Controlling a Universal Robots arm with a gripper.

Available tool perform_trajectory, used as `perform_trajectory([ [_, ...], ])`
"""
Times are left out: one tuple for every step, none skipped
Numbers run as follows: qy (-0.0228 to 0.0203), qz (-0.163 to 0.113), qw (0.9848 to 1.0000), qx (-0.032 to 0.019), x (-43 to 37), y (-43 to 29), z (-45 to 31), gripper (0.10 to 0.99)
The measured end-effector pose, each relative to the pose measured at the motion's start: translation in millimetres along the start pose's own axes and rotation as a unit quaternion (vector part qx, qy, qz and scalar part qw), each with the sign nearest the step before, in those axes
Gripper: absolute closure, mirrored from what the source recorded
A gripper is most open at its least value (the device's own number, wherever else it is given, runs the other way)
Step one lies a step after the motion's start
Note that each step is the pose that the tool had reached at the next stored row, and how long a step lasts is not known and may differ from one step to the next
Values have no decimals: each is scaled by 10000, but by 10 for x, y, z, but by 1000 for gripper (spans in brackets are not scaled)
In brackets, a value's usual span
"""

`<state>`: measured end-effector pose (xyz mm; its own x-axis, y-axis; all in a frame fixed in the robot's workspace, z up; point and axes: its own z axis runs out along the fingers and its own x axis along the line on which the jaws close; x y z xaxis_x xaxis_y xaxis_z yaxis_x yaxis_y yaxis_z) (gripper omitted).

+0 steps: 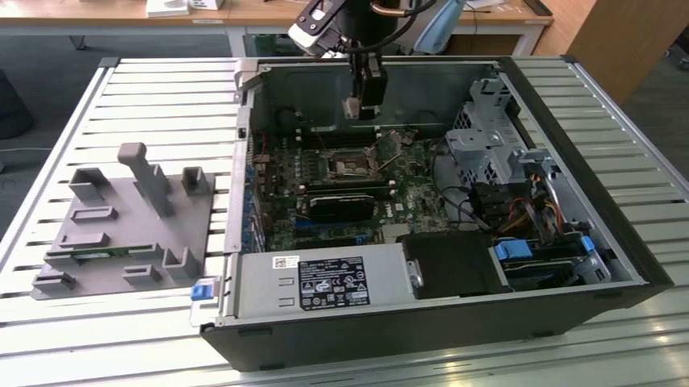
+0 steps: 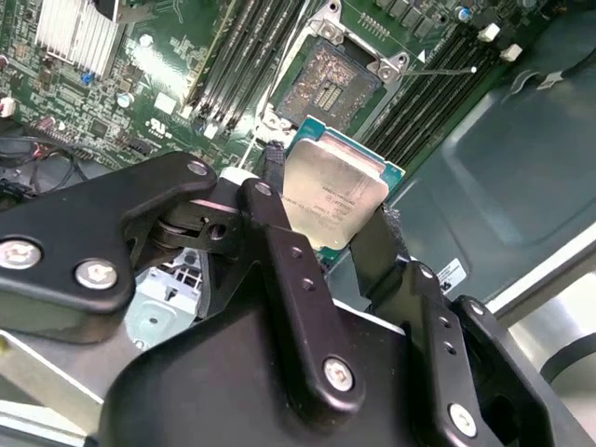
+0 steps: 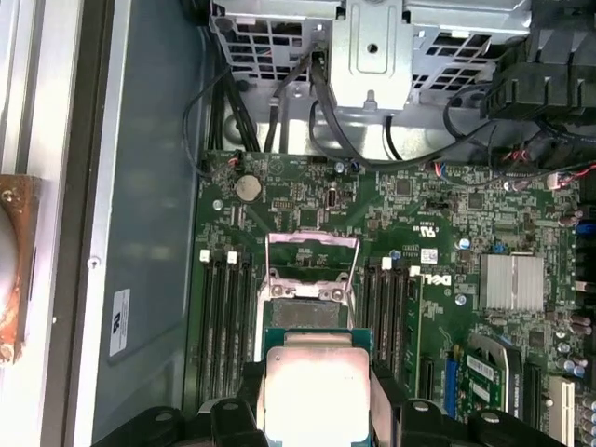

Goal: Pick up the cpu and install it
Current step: 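Place the cpu into insertion slot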

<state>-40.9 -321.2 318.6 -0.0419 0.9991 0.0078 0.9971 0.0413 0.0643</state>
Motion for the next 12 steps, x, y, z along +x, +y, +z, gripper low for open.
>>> perform_trajectory([
  [0,-1,10000,0,0,-12,17,553],
  [0,-1,10000,0,2,-19,34,553],
  [-1,-1,10000,0,2,-21,52,553],
  [0,-1,10000,0,3,-22,70,553],
  [0,-2,10000,0,3,-23,88,553],
  [0,-1,10000,0,3,-24,101,553],
  [0,-1,10000,0,3,-25,112,553],
  [0,-1,10000,0,3,-26,122,553],
  [0,-1,10000,0,2,-26,132,553],
  [0,-1,10000,0,3,-27,140,553],
  [0,-1,10000,0,3,-27,148,553],
  [0,-1,10000,0,2,-28,156,553],
])
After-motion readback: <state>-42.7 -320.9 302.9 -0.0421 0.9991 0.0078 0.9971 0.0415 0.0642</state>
